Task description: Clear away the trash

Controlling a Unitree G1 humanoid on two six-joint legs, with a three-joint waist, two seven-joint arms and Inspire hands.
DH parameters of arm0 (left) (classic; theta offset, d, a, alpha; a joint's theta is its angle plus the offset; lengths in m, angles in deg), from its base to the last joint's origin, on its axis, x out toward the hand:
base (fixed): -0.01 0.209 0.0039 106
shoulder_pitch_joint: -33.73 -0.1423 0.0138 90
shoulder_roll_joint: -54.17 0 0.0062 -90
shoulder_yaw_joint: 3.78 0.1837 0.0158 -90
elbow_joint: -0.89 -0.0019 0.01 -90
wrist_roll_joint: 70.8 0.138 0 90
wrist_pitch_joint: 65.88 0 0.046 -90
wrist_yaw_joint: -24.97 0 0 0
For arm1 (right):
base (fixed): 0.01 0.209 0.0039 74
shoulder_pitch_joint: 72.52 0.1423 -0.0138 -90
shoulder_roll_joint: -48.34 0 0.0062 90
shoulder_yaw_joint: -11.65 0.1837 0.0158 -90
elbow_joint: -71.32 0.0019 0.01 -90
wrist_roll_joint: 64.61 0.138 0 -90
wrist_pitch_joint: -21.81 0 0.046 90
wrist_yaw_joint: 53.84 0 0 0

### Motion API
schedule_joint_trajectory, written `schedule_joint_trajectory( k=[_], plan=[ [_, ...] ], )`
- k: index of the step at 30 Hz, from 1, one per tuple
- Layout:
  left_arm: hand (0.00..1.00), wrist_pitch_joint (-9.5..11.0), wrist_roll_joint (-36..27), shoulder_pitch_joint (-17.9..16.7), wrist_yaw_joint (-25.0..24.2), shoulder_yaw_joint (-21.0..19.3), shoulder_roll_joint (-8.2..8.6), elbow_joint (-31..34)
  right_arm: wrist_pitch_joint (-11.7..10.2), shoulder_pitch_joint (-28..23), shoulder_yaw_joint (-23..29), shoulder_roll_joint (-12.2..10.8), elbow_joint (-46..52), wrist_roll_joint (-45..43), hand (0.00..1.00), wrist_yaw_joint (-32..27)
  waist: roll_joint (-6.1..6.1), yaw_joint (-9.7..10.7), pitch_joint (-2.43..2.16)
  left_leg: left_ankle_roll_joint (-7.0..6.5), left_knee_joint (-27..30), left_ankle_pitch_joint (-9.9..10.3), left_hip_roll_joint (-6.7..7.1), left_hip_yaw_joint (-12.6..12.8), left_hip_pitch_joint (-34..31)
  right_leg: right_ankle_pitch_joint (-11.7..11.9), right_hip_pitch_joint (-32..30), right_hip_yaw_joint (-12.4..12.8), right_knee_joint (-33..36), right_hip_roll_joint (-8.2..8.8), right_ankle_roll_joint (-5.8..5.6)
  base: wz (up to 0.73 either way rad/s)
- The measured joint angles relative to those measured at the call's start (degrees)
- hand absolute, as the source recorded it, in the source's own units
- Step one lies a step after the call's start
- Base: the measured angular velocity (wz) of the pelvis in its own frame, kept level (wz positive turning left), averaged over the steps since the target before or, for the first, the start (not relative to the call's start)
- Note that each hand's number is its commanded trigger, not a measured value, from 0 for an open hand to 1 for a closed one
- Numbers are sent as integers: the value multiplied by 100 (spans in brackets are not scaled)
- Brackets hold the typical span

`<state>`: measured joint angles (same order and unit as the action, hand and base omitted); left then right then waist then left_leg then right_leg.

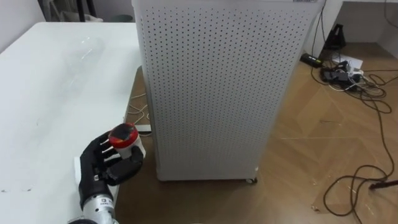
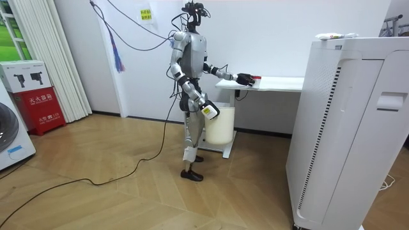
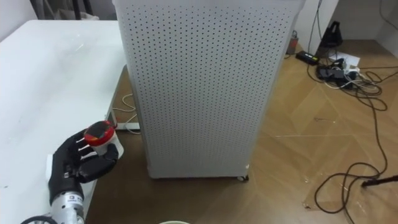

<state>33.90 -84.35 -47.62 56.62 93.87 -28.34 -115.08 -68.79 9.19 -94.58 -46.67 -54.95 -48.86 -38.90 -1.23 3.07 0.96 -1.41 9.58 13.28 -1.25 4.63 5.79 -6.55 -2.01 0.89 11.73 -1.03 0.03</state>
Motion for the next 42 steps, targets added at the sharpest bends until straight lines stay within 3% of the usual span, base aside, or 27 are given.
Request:
schedule_joint_trajectory(
  k=[10, 19, 25, 30, 36, 42],
  plan=[
    [100, -73, -227, 60, -201, -45, 22, -105, 7, -5, 5, -23, 2, -33, 100, -39, -56, 154, -13, 0, 5, 0, 8, 25, 11, -1, -50, 21, 95, -7, -1, -3],
    [100, -128, -466, 177, -653, 295, 137, 10, 31, 46, -4, -24, 1, 54, 100, 0, -110, 151, -27, 0, 67, 1, 9, 9, -144, 0, -140, -12, 89, 7, 0, 2],
    [100, -269, -464, 176, -1198, 847, 93, 916, 70, 490, -39, -1, -282, 427, 100, -190, -122, 94, -19, 0, 113, 1, -1, 22, -243, 1, -249, -16, 121, 6, 3, -1],
    [100, -307, -430, 100, -1984, 1134, 55, 1637, 137, 705, 90, 172, 351, 470, 100, -368, -178, 24, -8, 0, 123, 0, 10, 11, -352, 1, -389, -101, 168, 30, 3, -2],
    [100, -357, -121, -161, -2851, 1167, -183, 1781, 123, 1016, 399, 215, 284, 479, 100, -433, -179, -58, -11, 0, 165, 0, 10, -15, -469, 16, -428, -189, 93, 46, 18, 5],
    [100, -534, 74, -329, -3297, 1181, -235, 1780, 126, 1038, 399, 247, 206, 603, 100, -427, -121, -158, -25, 1, 211, -1, -3, -55, -615, 17, -523, -294, 90, 68, 21, 7]
  ],
)
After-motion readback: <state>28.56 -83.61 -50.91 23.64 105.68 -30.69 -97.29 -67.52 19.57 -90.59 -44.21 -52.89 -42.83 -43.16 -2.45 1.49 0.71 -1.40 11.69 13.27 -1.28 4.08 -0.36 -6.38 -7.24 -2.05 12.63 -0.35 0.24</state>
